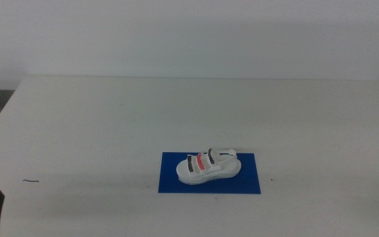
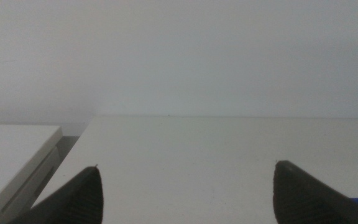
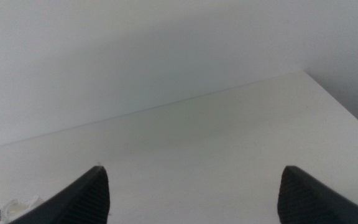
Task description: Use one arm to grab the shoe from the table and place it on the mat.
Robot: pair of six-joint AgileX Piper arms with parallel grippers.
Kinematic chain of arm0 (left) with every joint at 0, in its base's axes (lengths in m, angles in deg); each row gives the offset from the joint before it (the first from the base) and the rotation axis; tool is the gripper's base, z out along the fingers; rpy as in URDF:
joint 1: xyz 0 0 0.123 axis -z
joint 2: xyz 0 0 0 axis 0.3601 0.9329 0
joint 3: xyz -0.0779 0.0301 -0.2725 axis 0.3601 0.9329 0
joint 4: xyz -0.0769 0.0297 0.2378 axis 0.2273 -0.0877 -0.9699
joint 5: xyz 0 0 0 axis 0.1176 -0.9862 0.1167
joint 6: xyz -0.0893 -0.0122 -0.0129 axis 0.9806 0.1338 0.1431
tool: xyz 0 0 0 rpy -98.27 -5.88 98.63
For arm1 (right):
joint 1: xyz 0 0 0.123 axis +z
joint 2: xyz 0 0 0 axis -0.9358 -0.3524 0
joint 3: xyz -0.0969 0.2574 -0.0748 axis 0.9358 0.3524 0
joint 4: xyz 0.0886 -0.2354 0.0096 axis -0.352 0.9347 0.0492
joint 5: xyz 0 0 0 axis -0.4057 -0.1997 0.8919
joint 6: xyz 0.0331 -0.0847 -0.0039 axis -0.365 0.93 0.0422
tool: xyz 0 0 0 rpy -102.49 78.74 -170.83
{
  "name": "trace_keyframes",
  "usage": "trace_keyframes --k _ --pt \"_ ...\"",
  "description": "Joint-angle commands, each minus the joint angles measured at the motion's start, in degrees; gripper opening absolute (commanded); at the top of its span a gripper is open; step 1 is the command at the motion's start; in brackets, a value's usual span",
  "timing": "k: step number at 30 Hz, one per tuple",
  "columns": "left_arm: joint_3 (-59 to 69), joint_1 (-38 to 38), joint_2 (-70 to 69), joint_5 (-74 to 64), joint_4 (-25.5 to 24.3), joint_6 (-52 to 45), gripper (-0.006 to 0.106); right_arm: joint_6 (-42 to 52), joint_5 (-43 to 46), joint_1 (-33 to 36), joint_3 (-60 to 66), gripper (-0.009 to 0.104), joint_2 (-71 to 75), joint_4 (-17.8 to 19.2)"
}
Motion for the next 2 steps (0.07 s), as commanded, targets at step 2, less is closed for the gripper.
trace_keyframes --k 2 --pt "-0.01 0.01 -0.25 0.55 -0.08 0.01 0.094 0.20 0.53 0.10 0.14 0.079 0.27 0.54"
